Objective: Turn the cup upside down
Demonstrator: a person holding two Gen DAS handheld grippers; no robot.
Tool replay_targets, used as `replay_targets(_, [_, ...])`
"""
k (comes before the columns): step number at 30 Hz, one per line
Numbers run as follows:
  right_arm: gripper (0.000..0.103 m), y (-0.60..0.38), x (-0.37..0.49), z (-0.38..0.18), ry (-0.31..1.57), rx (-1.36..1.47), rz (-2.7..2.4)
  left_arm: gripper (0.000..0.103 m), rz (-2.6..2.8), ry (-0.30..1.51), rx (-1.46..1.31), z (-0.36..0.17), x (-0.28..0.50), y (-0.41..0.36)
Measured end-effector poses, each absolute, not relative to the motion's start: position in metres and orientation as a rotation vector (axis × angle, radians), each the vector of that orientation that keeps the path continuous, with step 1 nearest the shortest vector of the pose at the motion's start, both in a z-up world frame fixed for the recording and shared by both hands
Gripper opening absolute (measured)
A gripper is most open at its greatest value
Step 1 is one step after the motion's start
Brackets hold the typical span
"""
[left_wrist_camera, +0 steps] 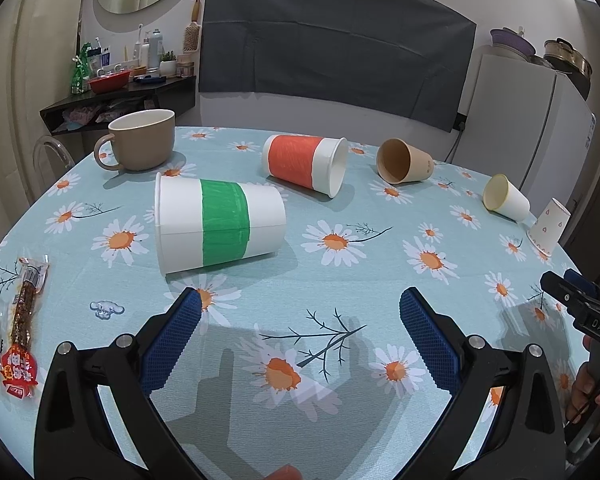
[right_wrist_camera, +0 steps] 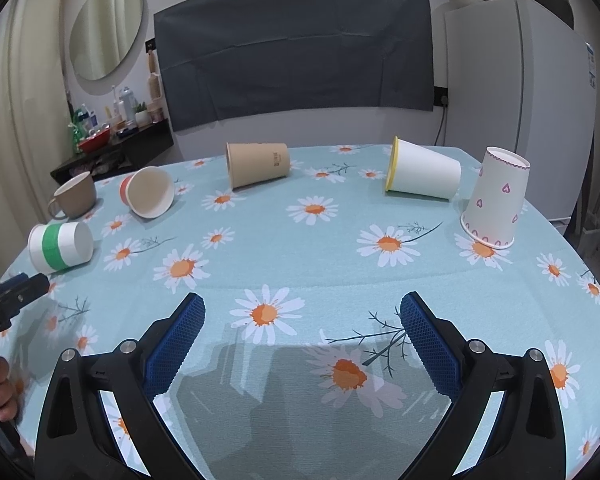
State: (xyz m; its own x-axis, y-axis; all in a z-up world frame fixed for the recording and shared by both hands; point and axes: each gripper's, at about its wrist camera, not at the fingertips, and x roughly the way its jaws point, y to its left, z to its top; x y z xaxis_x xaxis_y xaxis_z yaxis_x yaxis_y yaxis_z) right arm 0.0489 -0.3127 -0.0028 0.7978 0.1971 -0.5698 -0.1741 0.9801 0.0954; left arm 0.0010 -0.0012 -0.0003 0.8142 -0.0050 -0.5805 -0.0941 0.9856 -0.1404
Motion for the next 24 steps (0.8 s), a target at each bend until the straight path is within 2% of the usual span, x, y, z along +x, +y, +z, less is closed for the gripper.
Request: replay_targets(24, [0.094, -0.3138, 0.0499, -0.0034, 0.619, 0.046, 0.197, 0.097, 0.045, 0.621, -0.165, -0.0011, 0.0013, -0.0016])
